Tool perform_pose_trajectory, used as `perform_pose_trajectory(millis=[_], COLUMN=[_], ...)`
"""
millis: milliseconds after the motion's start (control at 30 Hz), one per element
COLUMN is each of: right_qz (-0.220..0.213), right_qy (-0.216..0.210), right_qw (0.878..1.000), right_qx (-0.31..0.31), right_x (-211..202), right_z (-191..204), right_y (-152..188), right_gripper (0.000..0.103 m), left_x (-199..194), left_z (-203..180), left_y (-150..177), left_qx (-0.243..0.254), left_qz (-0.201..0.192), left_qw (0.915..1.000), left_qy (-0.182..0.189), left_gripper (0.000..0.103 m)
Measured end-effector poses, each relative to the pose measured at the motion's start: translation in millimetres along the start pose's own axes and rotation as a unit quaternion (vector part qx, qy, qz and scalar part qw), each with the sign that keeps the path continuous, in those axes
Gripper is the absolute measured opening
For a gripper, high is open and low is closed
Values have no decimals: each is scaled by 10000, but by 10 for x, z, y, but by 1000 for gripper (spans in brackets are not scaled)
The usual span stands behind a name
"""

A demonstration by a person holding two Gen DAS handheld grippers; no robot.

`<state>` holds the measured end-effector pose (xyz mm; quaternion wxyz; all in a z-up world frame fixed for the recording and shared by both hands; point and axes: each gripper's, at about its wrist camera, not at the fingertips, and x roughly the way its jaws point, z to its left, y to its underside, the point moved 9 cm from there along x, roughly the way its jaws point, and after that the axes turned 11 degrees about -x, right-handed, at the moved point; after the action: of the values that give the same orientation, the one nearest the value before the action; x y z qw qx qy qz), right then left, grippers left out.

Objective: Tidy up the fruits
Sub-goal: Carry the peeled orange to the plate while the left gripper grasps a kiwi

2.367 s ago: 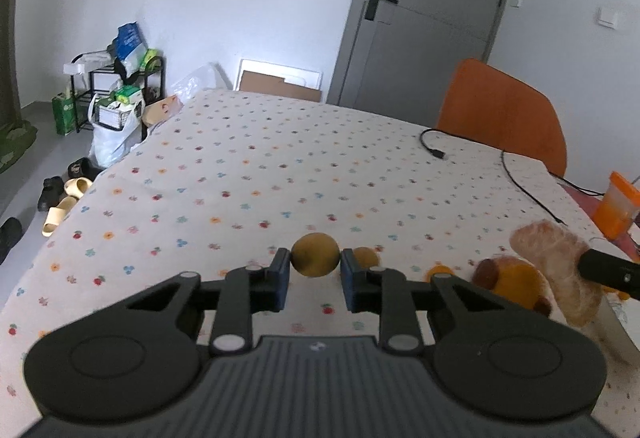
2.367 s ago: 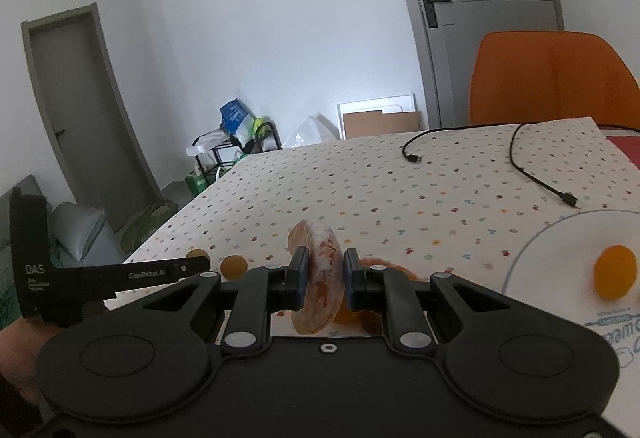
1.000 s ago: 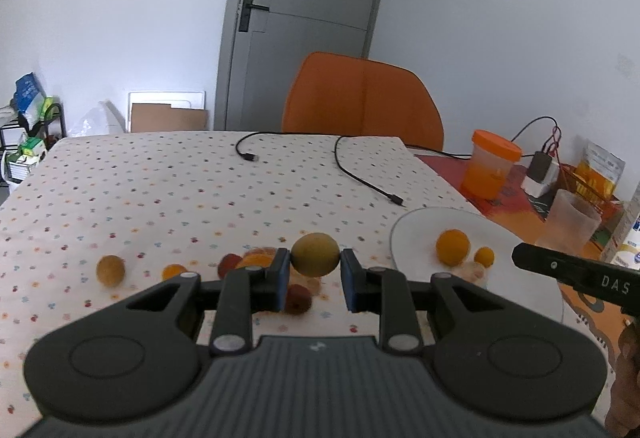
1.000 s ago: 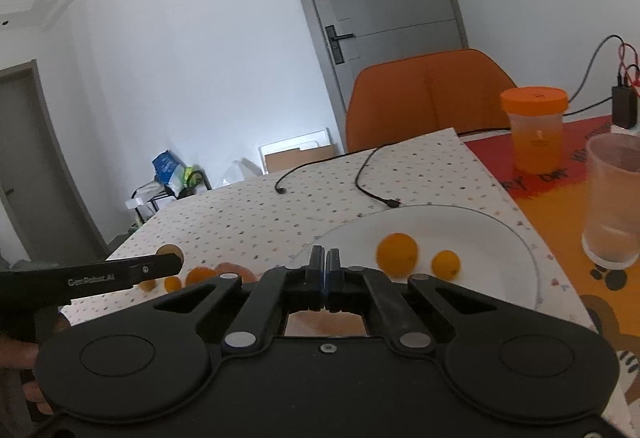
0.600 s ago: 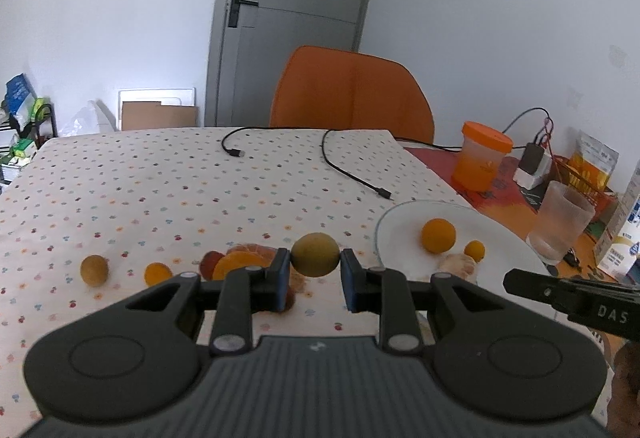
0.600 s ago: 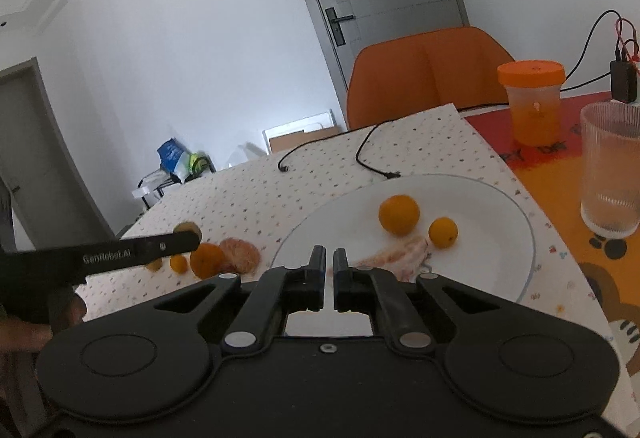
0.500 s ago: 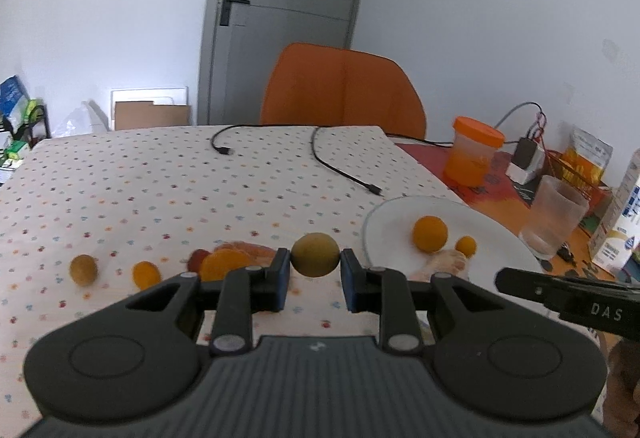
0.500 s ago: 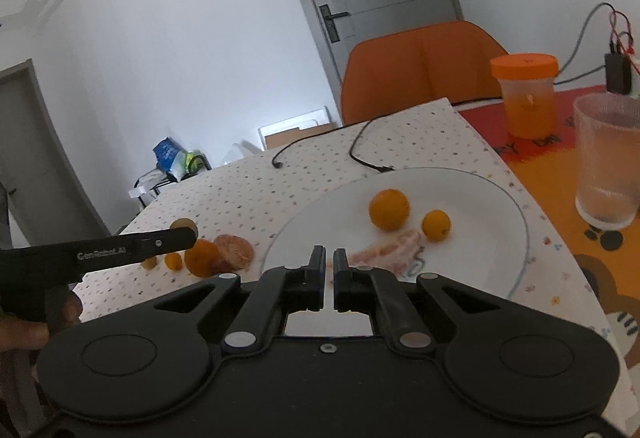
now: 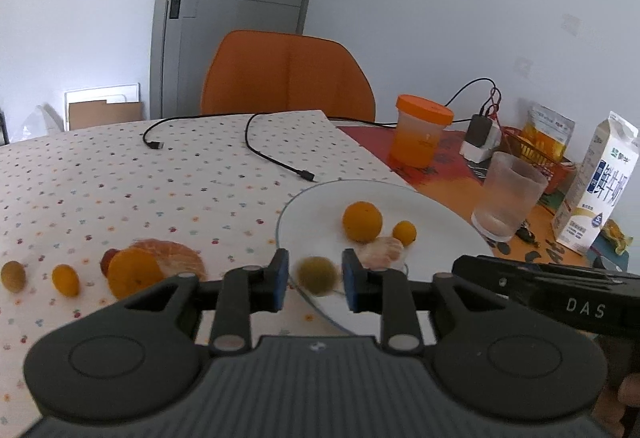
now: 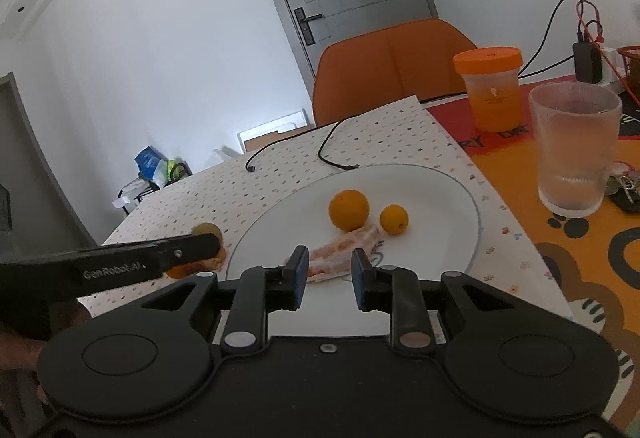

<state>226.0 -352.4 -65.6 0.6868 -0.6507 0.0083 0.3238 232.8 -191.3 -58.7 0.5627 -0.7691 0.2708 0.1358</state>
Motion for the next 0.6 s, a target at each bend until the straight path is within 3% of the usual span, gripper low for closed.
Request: perform_pose_trajectory(millis=[100, 233, 400, 600], right_qz=[-20, -10, -6, 6], right_qy=[18, -11, -82, -156], right_qw=[10000, 10000, 10000, 9998], right_qx=[-5, 6, -11, -93], right_x=[-12, 0, 33, 76], right_z=[-17, -8, 55, 178], right_y=[-6, 3, -8, -33], right_gripper=[33, 33, 37, 51], left_x=[-14, -75, -214, -383], left_z=[70, 230, 461, 730], left_y=[-16, -52, -111, -150], left_qx=[-93, -152, -285, -383], left_qz=[8, -11, -172, -354], left_qw=[9999, 9995, 9982, 9955], left_qy=[-88, -285, -506, -791], left_gripper=[30, 33, 61, 81])
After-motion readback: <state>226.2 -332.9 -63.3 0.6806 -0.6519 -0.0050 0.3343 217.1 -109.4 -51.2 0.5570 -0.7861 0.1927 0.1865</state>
